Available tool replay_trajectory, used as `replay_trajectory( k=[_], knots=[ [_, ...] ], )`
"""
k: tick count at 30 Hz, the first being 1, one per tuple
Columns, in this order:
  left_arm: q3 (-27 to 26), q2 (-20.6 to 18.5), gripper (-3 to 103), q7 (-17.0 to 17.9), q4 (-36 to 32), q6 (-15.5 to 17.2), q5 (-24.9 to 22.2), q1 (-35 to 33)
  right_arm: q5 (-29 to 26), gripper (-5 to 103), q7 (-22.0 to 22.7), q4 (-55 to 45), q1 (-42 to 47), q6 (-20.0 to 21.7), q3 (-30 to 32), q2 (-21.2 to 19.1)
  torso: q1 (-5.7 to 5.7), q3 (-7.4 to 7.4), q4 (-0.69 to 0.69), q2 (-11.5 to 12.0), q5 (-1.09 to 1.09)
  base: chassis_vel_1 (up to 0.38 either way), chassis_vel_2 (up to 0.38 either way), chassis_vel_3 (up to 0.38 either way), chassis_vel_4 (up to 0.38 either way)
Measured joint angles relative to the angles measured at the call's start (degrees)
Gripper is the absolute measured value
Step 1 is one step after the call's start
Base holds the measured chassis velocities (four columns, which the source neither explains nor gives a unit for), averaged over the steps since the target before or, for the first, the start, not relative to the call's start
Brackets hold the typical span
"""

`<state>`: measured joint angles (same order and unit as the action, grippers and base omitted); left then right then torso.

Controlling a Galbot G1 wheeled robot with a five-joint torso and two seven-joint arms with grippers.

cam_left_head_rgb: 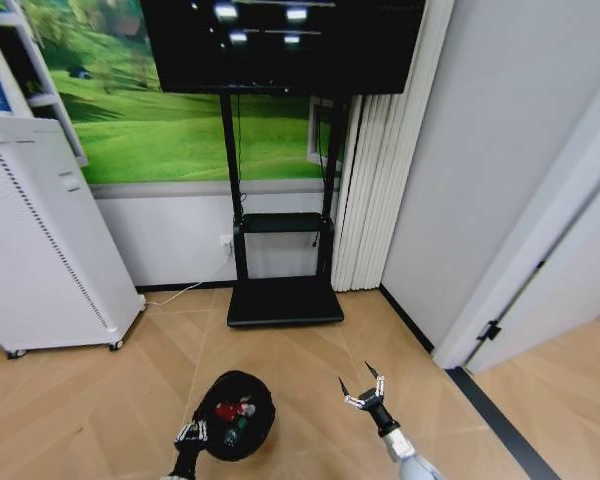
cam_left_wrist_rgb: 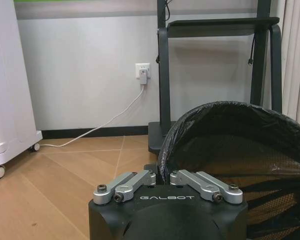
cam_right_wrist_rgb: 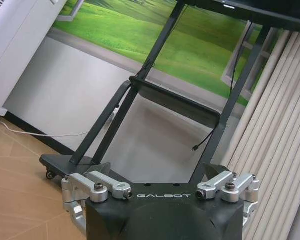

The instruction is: Pick up the trash bin and place the garbage on the floor into it.

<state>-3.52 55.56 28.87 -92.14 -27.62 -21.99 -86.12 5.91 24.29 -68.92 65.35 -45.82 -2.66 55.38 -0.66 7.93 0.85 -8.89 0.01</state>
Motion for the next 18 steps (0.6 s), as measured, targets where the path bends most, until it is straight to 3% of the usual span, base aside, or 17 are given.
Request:
replay_trajectory(
  k=[5, 11, 16, 18],
  knots=[
    [0.4, 0.0, 7, 0.0, 0.0, 0.0, -0.1, 0.4, 3.9, 100, 1.1, 0.1, 0.7, 0.0, 1.8, -0.1, -0.05, 0.05, 0.0, 0.0, 0.02, 0.027, -0.01, -0.018, 0.008],
    [0.7, 0.2, 7, 0.1, 0.0, 0.1, -0.1, 0.7, 4.3, 100, 1.5, -0.1, 1.4, 0.0, 2.1, 0.0, -0.08, 0.06, 0.01, 0.0, -0.01, -0.007, 0.018, -0.011, -0.029],
    [-0.3, -0.7, 7, 1.0, -2.0, 0.9, -0.1, -0.1, 4.2, 100, 1.5, -0.2, 1.5, -0.1, 2.4, -0.1, -0.07, 0.05, 0.01, 0.0, -0.03, 0.273, -0.014, -0.272, 0.006],
    [-2.9, -2.7, 7, 1.4, -5.2, 1.3, -0.3, -1.9, 4.2, 100, 1.5, -0.3, 2.0, -0.1, 2.8, -0.1, -0.04, 0.04, 0.0, 0.0, -0.02, 0.42, 0.0, -0.389, 0.012]
  ],
)
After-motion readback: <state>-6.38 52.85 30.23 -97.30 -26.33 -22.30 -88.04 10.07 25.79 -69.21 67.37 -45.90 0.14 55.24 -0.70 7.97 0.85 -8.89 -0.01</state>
